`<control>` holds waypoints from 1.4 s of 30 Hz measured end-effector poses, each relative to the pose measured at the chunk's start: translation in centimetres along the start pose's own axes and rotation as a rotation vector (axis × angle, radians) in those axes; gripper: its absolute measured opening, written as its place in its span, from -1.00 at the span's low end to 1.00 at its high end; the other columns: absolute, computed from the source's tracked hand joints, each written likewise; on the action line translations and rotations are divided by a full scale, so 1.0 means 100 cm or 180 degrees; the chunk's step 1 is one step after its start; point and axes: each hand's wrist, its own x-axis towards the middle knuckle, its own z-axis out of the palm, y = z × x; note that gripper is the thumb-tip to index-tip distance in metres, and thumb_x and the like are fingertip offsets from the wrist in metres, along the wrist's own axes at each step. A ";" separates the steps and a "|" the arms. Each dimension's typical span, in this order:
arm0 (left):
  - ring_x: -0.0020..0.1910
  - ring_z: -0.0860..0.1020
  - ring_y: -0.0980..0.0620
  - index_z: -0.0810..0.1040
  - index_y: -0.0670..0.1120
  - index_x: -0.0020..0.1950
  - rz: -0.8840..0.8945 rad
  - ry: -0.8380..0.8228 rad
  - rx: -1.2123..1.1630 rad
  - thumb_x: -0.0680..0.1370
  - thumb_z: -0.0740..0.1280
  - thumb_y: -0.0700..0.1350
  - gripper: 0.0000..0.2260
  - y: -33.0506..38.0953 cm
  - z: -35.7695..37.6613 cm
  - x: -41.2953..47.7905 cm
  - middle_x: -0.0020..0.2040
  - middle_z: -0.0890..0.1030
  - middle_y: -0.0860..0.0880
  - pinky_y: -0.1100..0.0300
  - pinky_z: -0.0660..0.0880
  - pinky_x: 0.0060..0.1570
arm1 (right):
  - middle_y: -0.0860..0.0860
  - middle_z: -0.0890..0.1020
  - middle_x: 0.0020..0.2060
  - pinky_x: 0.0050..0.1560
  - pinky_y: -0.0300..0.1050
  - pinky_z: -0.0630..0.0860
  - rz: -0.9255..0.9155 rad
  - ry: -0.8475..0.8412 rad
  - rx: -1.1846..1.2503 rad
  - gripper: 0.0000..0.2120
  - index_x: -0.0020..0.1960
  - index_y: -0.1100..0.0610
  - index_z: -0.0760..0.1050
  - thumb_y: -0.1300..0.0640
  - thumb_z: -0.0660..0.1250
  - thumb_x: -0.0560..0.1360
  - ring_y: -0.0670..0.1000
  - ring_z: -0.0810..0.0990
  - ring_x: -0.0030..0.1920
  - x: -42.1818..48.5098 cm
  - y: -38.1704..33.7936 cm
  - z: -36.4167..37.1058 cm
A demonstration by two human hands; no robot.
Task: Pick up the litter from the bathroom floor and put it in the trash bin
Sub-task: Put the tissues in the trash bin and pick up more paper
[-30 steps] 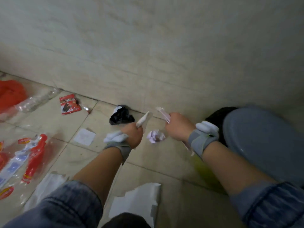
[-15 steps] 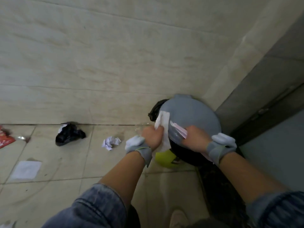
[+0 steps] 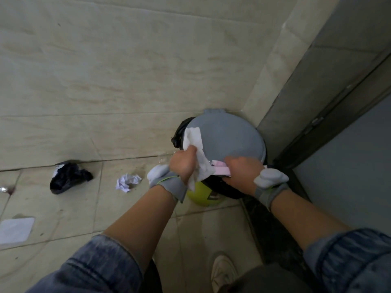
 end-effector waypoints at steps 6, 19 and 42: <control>0.08 0.50 -0.19 0.54 -0.26 0.13 0.0045 0.0324 -0.0190 0.55 0.18 -0.04 -0.66 0.015 -0.004 -0.001 0.05 0.53 -0.21 0.07 0.37 0.01 | 0.14 0.68 -0.14 -0.22 -0.06 0.46 -0.0128 0.0551 -0.0212 -0.74 -0.01 0.12 0.49 -0.04 0.30 0.43 0.22 0.65 -0.13 -0.012 0.012 -0.031; 0.12 0.52 -0.24 0.53 -0.10 0.19 0.1614 0.0680 0.0798 0.59 0.15 -0.01 -0.71 0.047 0.027 0.016 0.10 0.55 -0.30 0.00 0.45 0.08 | 0.14 0.56 -0.15 -0.23 0.00 0.39 -0.0231 0.1824 -0.0051 -0.66 -0.16 0.16 0.54 -0.10 0.22 0.51 0.19 0.53 -0.12 0.012 0.040 -0.070; 0.16 0.53 -0.13 0.59 -0.13 0.21 0.1275 -0.0681 0.1746 0.51 0.27 -0.19 -0.71 0.019 0.008 0.023 0.20 0.60 -0.13 0.17 0.43 0.04 | 0.15 0.62 0.14 0.18 0.01 0.49 0.0249 -0.0862 0.0606 -0.68 0.16 0.22 0.56 0.08 0.32 0.48 0.15 0.57 0.13 0.010 0.025 -0.060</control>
